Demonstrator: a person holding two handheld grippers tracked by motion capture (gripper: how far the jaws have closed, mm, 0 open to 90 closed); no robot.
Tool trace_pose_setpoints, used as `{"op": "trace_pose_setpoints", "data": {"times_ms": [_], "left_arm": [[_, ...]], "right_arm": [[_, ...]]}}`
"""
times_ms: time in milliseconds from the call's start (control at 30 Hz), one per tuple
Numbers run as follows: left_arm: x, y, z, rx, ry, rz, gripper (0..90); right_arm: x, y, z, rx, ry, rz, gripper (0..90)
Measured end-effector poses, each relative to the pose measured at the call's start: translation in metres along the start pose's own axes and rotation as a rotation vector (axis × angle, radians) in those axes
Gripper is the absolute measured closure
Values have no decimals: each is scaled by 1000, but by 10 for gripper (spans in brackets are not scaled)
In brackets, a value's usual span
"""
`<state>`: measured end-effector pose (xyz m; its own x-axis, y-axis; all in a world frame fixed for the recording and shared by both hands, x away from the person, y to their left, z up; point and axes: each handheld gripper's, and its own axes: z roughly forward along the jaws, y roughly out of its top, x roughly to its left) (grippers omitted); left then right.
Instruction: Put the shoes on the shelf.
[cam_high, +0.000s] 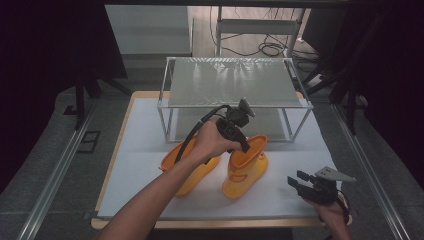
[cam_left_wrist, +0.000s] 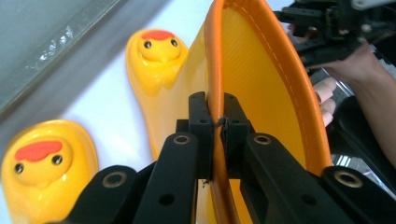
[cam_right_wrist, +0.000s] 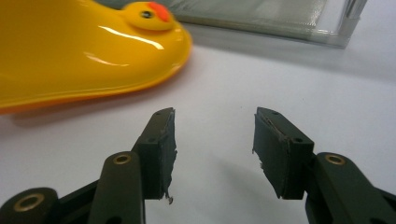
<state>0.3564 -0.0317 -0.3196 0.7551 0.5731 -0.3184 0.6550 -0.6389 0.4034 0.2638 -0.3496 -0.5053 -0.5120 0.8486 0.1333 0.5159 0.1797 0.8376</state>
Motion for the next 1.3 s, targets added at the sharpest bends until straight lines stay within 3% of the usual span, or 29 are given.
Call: {"op": "trace_pose_setpoints", "data": {"times_ms": [167, 267, 600, 700, 933, 1167, 1300], "left_arm": [[-4, -20, -22, -16, 8, 25, 864], [-3, -34, -29, -33, 41, 39, 864], [23, -76, -34, -30, 84, 39, 864], [25, -86, -34, -33, 99, 42, 862], [23, -105, -36, -13, 186, 79, 848], [24, -104, -34, -36, 155, 50, 732], [23, -101, -40, -70, 104, 37, 633]], "right_arm": [[1, 0, 0, -3, 0, 0, 483], [1, 0, 1, -1, 1, -3, 484], [2, -1, 4, 8, 2, -2, 486], [1, -1, 3, 4, 0, 1, 485], [2, -1, 3, 4, 3, -4, 484], [2, -2, 4, 12, 6, -4, 483], [1, -2, 3, 9, 2, -1, 483]]}}
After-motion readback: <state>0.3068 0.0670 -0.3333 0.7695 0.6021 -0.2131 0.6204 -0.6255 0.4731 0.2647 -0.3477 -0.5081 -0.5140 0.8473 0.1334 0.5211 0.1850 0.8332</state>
